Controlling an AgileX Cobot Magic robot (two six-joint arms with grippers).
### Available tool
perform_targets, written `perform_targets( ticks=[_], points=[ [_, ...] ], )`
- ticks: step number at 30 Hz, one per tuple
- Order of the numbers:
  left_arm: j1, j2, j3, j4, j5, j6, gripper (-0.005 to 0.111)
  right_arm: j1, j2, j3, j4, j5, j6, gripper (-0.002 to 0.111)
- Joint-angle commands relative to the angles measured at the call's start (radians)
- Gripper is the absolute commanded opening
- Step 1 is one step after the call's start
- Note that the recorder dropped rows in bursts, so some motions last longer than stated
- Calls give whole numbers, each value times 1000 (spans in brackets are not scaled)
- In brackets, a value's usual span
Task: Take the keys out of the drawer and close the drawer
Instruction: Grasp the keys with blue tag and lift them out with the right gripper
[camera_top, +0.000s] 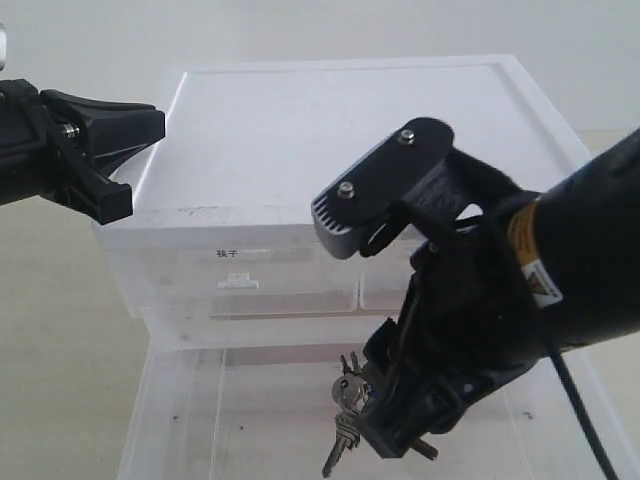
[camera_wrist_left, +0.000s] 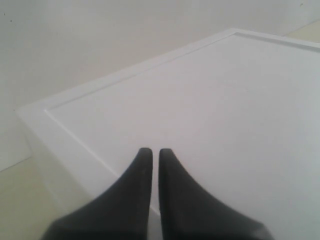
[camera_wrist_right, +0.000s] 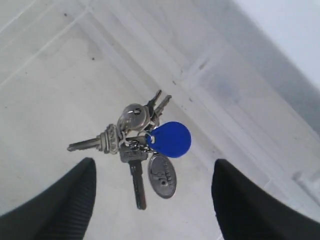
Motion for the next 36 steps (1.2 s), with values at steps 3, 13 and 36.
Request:
perform_targets(
  ticks=[3,13,36],
  points=[
    [-4,3,-4,-21,-4,3,5,0,-29,115,25,-45,131,59],
    [-4,3,-4,-21,-4,1,5,0,29,174,33,-215,207,59],
    [-4,3,-4,-21,-4,1,5,0,114,172,-131,-224,172,0]
  ],
)
